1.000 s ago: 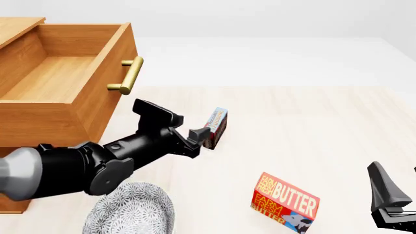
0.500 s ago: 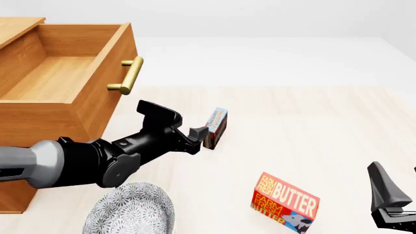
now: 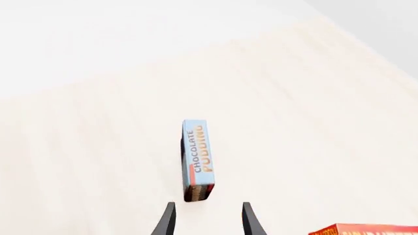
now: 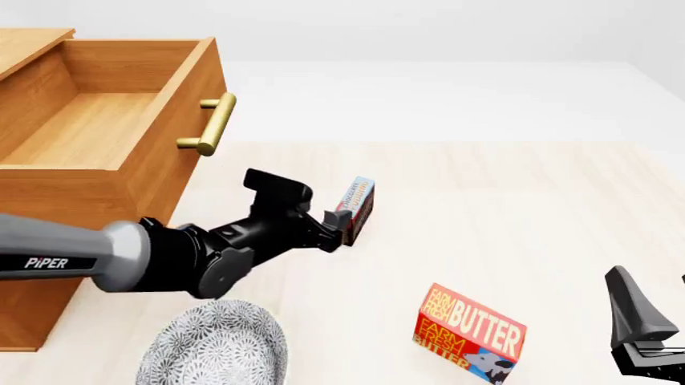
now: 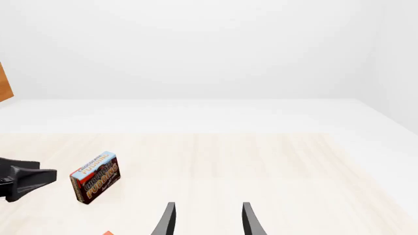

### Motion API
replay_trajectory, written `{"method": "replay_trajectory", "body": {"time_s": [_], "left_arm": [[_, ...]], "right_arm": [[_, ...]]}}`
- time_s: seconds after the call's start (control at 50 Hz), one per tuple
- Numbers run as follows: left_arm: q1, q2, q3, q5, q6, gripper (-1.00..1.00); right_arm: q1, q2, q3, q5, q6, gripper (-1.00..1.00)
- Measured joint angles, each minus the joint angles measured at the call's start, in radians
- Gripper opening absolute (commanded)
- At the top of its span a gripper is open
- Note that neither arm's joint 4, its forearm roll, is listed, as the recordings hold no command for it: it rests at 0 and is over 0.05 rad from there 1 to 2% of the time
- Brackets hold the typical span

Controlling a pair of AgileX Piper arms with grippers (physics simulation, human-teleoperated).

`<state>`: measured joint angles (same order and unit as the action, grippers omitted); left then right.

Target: Put the chocolate pudding in the top drawer of the cabinet and close it.

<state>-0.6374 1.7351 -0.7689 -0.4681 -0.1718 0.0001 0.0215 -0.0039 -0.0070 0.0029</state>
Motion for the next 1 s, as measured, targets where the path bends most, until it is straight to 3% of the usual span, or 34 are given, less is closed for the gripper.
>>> {"method": "replay_trajectory", "body": {"time_s": [1.0], "left_arm": [[0.029, 0.166, -0.126, 0.008, -0.032, 1.0]], "right_arm": [[0.0, 0.0, 0.0, 0.0, 0.0, 1.0]]}}
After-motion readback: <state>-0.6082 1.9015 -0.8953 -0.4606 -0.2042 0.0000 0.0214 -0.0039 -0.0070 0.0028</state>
